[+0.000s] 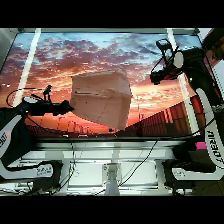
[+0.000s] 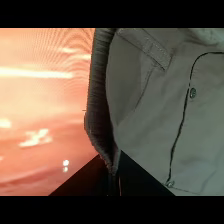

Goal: Fold the clothes and pants, and hang the long-sleeved shirts on hangers.

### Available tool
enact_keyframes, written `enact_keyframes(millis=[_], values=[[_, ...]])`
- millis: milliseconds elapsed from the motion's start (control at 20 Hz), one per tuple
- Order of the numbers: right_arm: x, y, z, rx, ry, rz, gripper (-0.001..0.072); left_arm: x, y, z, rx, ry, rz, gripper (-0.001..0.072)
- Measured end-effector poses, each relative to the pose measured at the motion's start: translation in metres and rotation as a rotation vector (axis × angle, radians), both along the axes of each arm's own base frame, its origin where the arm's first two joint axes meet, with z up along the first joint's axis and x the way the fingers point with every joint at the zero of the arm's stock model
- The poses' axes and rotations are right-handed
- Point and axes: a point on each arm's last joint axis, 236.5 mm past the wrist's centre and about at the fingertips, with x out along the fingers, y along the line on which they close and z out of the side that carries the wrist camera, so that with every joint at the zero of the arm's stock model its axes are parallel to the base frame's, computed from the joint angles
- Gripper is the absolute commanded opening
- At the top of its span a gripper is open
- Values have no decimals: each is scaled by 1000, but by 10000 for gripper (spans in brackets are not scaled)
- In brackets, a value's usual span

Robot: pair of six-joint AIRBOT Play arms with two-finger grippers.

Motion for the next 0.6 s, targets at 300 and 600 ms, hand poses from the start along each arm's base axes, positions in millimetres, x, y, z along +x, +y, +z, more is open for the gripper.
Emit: enact_keyframes(millis=[300, 600], values=[[-63, 53, -48, 235, 213, 38, 551, -1, -12, 9, -58, 6, 1, 25], [-116, 92, -81, 487, 268, -110, 551, 2, -13, 11, -66, -1, 15, 25]])
